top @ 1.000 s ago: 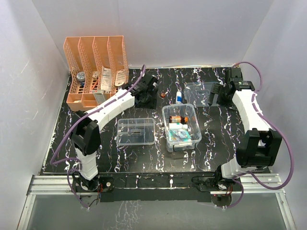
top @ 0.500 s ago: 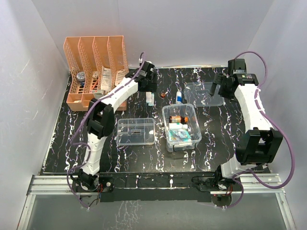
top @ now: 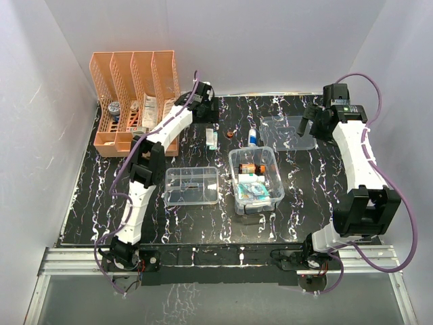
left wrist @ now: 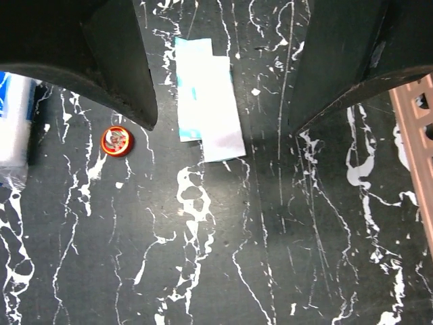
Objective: Organize the medicine kit
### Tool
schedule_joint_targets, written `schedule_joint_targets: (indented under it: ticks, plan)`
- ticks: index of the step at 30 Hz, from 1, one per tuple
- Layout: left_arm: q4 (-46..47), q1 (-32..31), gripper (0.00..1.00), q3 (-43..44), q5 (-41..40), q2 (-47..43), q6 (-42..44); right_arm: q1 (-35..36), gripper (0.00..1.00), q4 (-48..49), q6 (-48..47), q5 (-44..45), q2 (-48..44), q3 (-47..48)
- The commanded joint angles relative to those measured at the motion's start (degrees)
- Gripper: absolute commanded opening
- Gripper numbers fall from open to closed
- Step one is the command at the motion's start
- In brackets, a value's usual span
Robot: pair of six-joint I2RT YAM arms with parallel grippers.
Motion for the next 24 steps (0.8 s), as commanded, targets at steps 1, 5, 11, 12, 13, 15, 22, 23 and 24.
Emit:
schedule_joint_targets:
  ticks: [1, 5, 11, 12, 13, 15, 22, 23, 24]
  plan:
    - [-2.7, -0.4, 0.77, 1.5, 1.2, 0.6, -2.1, -0.4, 0.98, 0.6, 0.9, 1.4, -1.2, 1.7]
    - [-4.6, -0.4, 0.76, -1.2, 1.1, 0.7, -4.1, -0.4, 0.98, 0.6, 0.6, 1.3, -0.4, 1.6]
    - [-5.6, -0.4, 0.75, -3.1, 1.2, 1.6, -5.6, -0.3, 0.98, 0.7, 0.5, 0.9, 0.8, 1.9]
    - [-5.6, -0.4, 0.75, -3.0, 1.2, 1.9, -5.7, -0.4, 0.98, 0.7, 0.3, 0.8, 0.9, 2.0]
    - [-5.6, -0.5, 0.75, -2.9, 1.4, 2.1, -5.7, -0.4, 0.98, 0.7, 0.3, 0.8, 1.0, 2.0]
    - [-5.6, -0.6, 0.75, -2.7, 1.7, 2.5, -5.8, -0.4, 0.98, 0.8, 0.3, 0.8, 1.0, 1.8]
    - [-6.3, -1.6, 0.74, -2.9, 3.5, 3.3, -6.1, -0.4, 0.98, 0.7, -0.1, 1.3, 0.7, 1.3]
    - [-6.4, -1.7, 0.74, -3.0, 3.8, 3.3, -6.0, -0.4, 0.98, 0.8, -0.1, 1.3, 0.7, 1.2]
    - [-6.8, -2.0, 0.74, -3.1, 4.0, 3.3, -6.1, -0.4, 0.98, 0.8, -0.2, 1.3, 0.8, 1.2]
